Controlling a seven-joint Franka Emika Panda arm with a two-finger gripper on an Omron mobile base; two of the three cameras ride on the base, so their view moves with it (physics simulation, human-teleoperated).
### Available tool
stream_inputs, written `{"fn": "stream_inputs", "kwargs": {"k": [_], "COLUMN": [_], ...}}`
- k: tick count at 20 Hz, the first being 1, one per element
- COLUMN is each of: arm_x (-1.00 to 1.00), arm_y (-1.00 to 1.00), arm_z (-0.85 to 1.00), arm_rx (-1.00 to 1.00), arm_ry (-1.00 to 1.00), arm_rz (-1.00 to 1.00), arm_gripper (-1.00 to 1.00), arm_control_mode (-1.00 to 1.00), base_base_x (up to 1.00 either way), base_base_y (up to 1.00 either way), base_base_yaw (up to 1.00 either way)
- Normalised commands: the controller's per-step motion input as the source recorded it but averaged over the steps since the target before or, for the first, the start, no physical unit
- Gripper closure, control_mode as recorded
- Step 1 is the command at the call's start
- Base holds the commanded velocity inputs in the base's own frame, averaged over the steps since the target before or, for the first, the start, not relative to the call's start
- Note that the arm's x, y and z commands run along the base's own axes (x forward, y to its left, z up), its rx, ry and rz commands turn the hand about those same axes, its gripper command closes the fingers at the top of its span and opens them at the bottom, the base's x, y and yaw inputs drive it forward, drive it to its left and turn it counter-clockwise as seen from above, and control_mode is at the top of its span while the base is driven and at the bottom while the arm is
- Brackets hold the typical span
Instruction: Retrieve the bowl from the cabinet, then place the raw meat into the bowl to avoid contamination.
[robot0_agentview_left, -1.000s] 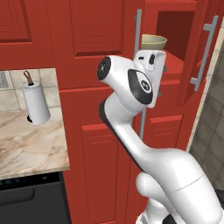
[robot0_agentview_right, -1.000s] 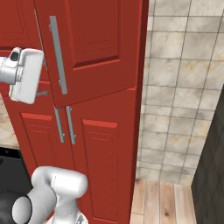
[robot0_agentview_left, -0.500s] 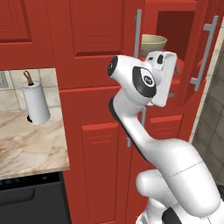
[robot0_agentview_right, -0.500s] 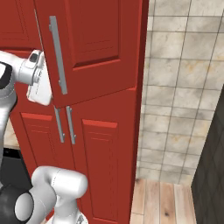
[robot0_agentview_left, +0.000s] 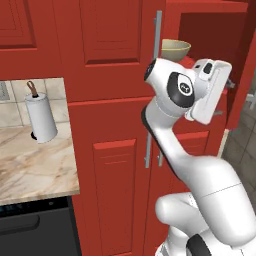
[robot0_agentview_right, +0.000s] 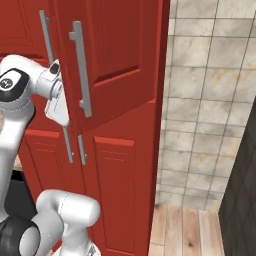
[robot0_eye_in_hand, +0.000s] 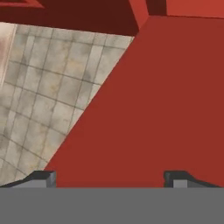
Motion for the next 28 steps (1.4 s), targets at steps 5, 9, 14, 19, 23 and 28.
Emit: {"fn": "stream_inputs", "kwargs": {"k": [5, 9, 14, 19, 23, 28], "arm_x": [-0.38, -0.13, 0.05, 0.22, 0.10, 0.00], "arm_y": [-0.64, -0.84, -0.85, -0.04, 0.58, 0.64], "arm_z": [0.00, -0.04, -0.14, -0.12, -0.07, -0.01], "arm_rx": [0.01, 0.02, 0.05, 0.01, 0.00, 0.01], "arm_ry": [0.00, 0.00, 0.00, -0.03, -0.05, -0.12], "arm_rz": [-0.18, -0.16, -0.12, -0.05, -0.13, -0.16], "arm_gripper": [-1.00, -1.00, -1.00, -1.00, -1.00, -1.00], "arm_control_mode": [-1.00, -1.00, -1.00, -1.00, -1.00, -1.00], "base_base_x": [0.00, 0.00, 0.00, 0.00, 0.00, 0.00], "base_base_y": [0.00, 0.00, 0.00, 0.00, 0.00, 0.00], "base_base_yaw": [0.00, 0.00, 0.00, 0.00, 0.00, 0.00]}}
